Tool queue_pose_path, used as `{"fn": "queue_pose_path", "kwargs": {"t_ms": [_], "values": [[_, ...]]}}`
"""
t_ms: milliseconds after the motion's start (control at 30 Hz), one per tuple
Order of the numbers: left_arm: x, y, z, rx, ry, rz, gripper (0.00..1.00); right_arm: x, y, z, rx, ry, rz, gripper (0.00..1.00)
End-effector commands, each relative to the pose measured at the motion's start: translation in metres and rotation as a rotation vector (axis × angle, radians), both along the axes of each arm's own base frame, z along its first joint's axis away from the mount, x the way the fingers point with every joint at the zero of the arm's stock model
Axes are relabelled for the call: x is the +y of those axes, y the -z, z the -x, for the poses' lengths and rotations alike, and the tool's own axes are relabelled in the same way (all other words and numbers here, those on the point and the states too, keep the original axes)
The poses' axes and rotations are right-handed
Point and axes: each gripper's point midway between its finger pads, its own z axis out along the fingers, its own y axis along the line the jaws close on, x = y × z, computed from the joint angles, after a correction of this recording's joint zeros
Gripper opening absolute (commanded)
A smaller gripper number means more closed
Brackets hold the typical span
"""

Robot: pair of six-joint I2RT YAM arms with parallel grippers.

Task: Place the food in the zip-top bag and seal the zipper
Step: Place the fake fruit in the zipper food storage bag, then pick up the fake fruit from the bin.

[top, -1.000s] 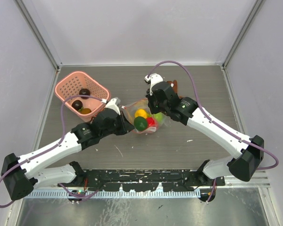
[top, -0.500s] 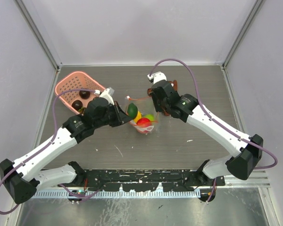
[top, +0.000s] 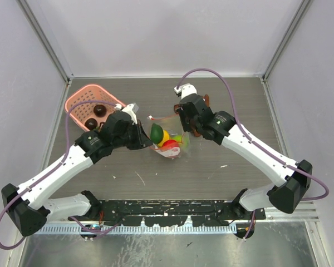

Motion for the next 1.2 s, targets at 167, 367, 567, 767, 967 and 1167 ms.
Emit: {"fn": "queue_pose_path", "kwargs": {"t_ms": [167, 367, 567, 767, 967, 1167], "values": [[-0.001, 0.002, -0.008, -0.027, 0.037, -0.057, 0.00, 0.015, -0.045, -0.004, -0.114, -0.011, -0.197, 0.00], [-0.003, 0.012, -0.010, -0.012, 0.047, -0.075, 0.00, 0.020, -0.046, -0.003, -0.111, -0.032, -0.217, 0.00], [-0.004, 0.012, -0.012, -0.007, 0.046, -0.072, 0.06, 0.020, -0.038, -0.003, -0.097, -0.029, -0.208, 0.00], [0.003, 0.003, -0.015, -0.026, 0.020, -0.053, 0.20, 0.018, -0.035, -0.002, -0.096, -0.025, -0.203, 0.00], [0.018, -0.018, -0.022, -0.074, -0.016, -0.038, 0.38, 0.019, -0.032, -0.001, -0.087, -0.030, -0.200, 0.00], [0.052, -0.042, -0.038, -0.144, -0.078, -0.125, 0.56, 0.019, -0.032, 0.000, -0.088, -0.033, -0.205, 0.00]]}}
